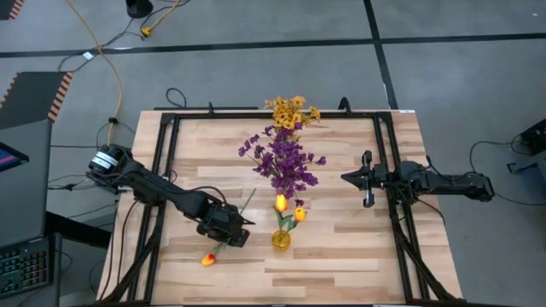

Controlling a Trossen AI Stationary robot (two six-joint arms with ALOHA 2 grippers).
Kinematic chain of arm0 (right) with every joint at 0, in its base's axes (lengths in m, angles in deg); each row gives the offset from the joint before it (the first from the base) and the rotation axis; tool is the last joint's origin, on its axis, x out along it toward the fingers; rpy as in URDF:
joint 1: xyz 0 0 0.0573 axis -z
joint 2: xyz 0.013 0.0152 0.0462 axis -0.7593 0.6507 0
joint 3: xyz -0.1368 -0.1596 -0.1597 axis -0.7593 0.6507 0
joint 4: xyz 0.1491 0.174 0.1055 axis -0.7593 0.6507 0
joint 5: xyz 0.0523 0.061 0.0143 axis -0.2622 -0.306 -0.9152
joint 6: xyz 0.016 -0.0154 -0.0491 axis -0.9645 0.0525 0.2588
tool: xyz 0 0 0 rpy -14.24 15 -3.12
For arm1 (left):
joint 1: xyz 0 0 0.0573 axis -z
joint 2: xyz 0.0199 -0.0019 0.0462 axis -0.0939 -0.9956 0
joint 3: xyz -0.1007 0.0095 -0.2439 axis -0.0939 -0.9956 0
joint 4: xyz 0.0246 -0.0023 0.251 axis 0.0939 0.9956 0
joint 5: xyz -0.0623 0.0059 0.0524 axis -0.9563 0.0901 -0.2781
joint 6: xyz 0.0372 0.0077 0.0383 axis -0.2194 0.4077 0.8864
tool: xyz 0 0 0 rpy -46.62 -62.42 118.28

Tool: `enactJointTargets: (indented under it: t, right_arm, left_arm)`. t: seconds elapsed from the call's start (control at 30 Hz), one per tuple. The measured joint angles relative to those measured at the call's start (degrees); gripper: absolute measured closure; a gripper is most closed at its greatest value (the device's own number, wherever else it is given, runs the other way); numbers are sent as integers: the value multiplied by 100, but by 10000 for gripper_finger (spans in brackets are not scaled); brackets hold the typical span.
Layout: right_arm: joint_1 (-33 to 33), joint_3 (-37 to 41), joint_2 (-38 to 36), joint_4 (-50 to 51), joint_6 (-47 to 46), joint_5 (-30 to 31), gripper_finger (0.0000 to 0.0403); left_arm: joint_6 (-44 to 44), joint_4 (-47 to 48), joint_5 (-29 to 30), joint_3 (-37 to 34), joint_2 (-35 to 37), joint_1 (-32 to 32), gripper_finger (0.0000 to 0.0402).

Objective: Sort flowers into vase by color
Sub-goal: Put the yellow tulip into the yellow vase

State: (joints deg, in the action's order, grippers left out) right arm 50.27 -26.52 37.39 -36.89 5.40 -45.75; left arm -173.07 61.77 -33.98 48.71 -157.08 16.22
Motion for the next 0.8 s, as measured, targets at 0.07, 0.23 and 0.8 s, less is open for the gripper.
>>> enactJointTargets:
  t: [0.07,0.23,0.8]
  right_arm:
    - [1,1,-2,1,-2,0,360]
    - [-1,1,-1,1,0,0,360]
    - [-1,1,0,1,-2,-2,360]
  left_arm:
    - [-2,-39,116,0,0,0,189]
    - [143,-23,473,0,0,0,189]
    - [855,643,1397,11,-247,94,189]
